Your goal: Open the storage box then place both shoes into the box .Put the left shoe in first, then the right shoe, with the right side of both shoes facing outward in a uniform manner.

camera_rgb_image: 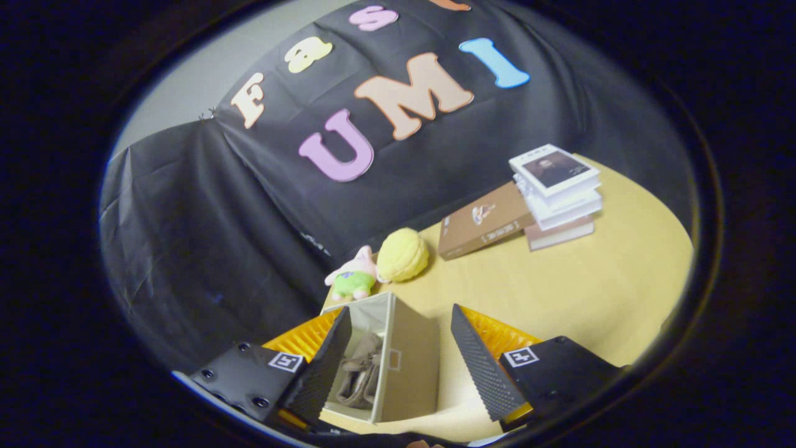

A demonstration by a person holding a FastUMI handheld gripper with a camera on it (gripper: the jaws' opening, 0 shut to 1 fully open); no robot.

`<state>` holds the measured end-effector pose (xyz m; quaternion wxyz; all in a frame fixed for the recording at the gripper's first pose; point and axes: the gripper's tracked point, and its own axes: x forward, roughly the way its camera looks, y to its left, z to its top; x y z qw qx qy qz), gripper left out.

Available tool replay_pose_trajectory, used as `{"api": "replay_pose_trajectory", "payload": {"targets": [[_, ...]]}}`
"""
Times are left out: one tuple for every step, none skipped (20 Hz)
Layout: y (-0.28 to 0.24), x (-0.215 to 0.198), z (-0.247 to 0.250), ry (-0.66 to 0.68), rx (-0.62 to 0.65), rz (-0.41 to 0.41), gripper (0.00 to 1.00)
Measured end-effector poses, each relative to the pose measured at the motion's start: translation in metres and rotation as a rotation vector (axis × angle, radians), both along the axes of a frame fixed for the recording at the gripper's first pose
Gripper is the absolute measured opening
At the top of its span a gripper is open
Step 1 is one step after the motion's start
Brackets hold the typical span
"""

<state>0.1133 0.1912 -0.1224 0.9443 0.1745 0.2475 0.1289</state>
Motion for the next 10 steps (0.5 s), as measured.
{"api": "replay_pose_trajectory", "payload": {"targets": [[-0.012,0.002,0.008,-0.037,-0.019,-0.013,1.00],[-0.023,0.004,0.016,-0.079,-0.047,-0.025,1.00],[-0.035,0.005,0.025,-0.123,-0.082,-0.034,1.00],[-0.044,0.006,0.036,-0.173,-0.117,-0.046,1.00],[-0.053,0.007,0.048,-0.226,-0.142,-0.056,1.00],[-0.059,0.005,0.059,-0.277,-0.164,-0.064,1.00],[-0.066,0.004,0.072,-0.326,-0.178,-0.073,1.00],[-0.072,0.001,0.085,-0.381,-0.188,-0.083,1.00],[-0.078,0.000,0.094,-0.422,-0.197,-0.089,1.00],[-0.084,-0.004,0.104,-0.463,-0.205,-0.097,1.00]]}}
